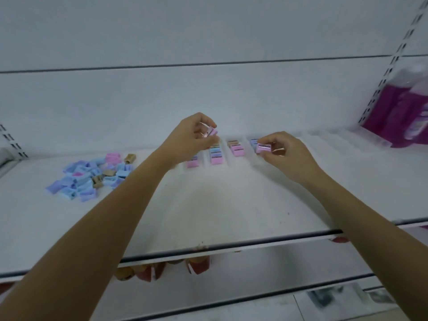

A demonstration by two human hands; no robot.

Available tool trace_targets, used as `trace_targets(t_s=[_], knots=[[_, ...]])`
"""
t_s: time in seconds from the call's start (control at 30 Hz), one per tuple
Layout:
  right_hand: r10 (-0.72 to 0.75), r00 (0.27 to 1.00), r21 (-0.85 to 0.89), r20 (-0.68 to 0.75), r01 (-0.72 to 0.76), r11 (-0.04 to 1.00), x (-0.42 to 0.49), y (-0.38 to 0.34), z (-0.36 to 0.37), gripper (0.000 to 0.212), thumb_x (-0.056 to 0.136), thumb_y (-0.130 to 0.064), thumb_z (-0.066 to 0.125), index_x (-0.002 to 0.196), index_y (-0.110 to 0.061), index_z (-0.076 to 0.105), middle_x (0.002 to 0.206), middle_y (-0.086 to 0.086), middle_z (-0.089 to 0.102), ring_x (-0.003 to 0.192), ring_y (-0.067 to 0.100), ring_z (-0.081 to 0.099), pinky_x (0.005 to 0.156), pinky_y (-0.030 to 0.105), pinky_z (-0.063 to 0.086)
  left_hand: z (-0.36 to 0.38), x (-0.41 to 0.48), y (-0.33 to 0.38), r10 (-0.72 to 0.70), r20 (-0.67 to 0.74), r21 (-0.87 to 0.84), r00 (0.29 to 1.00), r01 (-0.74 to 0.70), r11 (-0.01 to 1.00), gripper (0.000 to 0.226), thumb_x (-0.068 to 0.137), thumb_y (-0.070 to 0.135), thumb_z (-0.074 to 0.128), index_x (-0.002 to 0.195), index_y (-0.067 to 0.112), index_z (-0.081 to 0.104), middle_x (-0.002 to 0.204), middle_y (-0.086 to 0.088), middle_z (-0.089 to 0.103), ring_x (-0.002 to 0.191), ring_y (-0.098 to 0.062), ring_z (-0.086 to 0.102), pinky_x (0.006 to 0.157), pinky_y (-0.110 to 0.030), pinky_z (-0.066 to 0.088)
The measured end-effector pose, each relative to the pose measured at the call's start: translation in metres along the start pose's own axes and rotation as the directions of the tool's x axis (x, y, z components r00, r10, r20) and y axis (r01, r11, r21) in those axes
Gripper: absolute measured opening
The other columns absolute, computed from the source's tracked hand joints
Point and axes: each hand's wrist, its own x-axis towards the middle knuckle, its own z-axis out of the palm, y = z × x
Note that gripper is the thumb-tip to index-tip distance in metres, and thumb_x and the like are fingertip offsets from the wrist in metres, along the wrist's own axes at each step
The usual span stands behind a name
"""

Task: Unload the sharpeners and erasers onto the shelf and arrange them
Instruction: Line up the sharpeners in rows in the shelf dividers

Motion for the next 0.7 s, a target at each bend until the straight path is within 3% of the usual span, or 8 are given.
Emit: trace_targets(t_s=[0.07,0.17,0.27,0.4,0.6,0.7], knots=[[-0.036,0.999,-0.080,0.000,0.036,0.996,0.004,0.005,-0.005,0.026,0.078,0.003,0.062,0.093,-0.019,0.062,0.095,-0.001,0.059,0.086,0.015,0.057,0.080,0.021,0.045,0.008,0.012,-0.001,0.080,-0.005,0.205,0.997,-0.077,0.976,0.011,0.087,0.015,0.061,0.094,0.021,0.056,0.089,0.004,0.056,0.064,-0.011,0.054,0.070,-0.020,0.045],[-0.081,0.997,-0.178,0.003,0.080,0.981,0.012,0.015,-0.019,0.022,0.081,0.000,0.062,0.099,-0.011,0.066,0.095,-0.001,0.056,0.084,0.014,0.055,0.080,0.022,0.044,0.023,0.027,-0.001,0.200,0.033,0.418,0.979,-0.196,0.887,0.021,0.089,0.017,0.058,0.110,0.018,0.062,0.098,0.005,0.049,0.065,-0.003,0.049,0.068,-0.002,0.035],[-0.128,0.992,-0.252,0.000,0.124,0.960,0.028,0.026,-0.034,0.022,0.081,-0.001,0.063,0.101,-0.008,0.067,0.095,0.000,0.052,0.082,0.014,0.053,0.079,0.017,0.042,0.041,0.036,-0.001,0.240,0.076,0.454,0.968,-0.248,0.856,0.028,0.088,0.018,0.060,0.116,0.014,0.060,0.099,0.003,0.052,0.070,-0.004,0.050,0.068,-0.001,0.034],[-0.189,0.982,-0.262,0.026,0.189,0.946,0.052,0.036,-0.042,0.022,0.081,-0.002,0.064,0.102,-0.006,0.066,0.094,-0.001,0.054,0.080,0.013,0.052,0.075,0.005,0.038,0.061,0.046,-0.002,0.253,0.009,0.455,0.967,-0.230,0.860,0.022,0.084,0.017,0.066,0.103,0.009,0.060,0.094,0.001,0.060,0.082,-0.010,0.052,0.069,-0.010,0.036],[-0.287,0.954,-0.182,0.087,0.298,0.937,0.047,0.052,-0.031,0.012,0.080,-0.007,0.064,0.091,-0.012,0.064,0.089,-0.001,0.060,0.085,0.015,0.053,0.078,0.012,0.037,0.078,0.040,-0.016,0.295,-0.104,0.512,0.950,-0.203,0.835,0.011,0.082,0.014,0.068,0.090,0.007,0.064,0.086,0.000,0.062,0.078,-0.009,0.052,0.068,-0.005,0.035],[-0.300,0.944,-0.183,0.137,0.322,0.929,0.041,0.053,-0.027,0.013,0.077,-0.020,0.062,0.088,-0.014,0.066,0.086,-0.006,0.060,0.087,0.012,0.048,0.078,0.005,0.031,0.074,0.030,-0.024,0.348,-0.111,0.560,0.931,-0.230,0.796,0.010,0.080,0.012,0.070,0.086,0.008,0.064,0.083,0.004,0.056,0.074,-0.009,0.051,0.069,-0.009,0.038]])
